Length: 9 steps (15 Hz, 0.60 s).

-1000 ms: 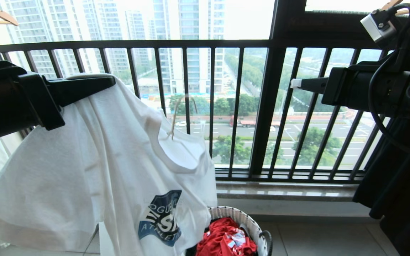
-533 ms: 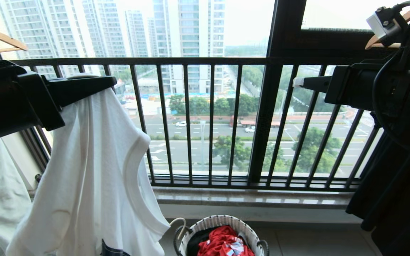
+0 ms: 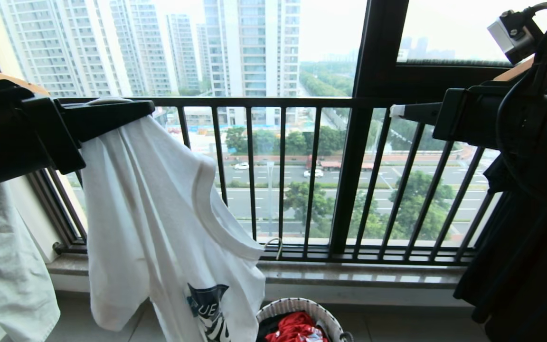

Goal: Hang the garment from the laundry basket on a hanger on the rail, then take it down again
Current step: Hang the clothes on the clothes rack

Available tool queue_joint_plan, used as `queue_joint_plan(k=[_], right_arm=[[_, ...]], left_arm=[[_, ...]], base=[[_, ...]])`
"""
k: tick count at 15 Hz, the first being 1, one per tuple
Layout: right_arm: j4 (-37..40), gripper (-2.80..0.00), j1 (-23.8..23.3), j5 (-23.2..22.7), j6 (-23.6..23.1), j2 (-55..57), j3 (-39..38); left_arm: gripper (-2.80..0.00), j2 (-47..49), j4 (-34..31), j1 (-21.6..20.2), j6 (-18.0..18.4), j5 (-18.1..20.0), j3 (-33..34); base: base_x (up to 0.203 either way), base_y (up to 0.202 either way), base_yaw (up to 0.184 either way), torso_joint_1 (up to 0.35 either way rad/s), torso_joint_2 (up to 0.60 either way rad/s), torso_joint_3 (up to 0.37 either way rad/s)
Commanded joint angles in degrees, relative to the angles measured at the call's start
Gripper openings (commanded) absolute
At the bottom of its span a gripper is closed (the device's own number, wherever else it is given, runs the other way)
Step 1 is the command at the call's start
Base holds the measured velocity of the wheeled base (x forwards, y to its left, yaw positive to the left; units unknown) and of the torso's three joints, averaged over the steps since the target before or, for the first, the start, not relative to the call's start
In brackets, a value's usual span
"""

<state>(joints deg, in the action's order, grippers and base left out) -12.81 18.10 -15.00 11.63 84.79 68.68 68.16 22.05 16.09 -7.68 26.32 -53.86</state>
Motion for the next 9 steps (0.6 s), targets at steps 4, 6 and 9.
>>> queue_joint_plan(k=[4,6,9], right_arm=[[1.97,-2.8,0.65,-0.55,-0.2,-0.15,0.31],[4.73,-2.8,2.78,-0.61,-0.03,0.06,0.93],[9.24,-2.8,6.97,-0.55,1.99,3.49,2.93]], left_arm=[[-2.8,-0.04,0.18,-0.01,-0.06,0.14,-0.02],[-2.8,-0.04,0.18,-0.01,-0.06,0.05,-0.02],[-2.8,-0.13,0.18,-0.01,-0.06,-0.12,-0.02]], base=[[0.0,0.0,0.0,0.027,-0.05,-0.029],[0.0,0.0,0.0,0.0,0.0,0.0],[0.0,0.0,0.0,0.0,0.0,0.0]])
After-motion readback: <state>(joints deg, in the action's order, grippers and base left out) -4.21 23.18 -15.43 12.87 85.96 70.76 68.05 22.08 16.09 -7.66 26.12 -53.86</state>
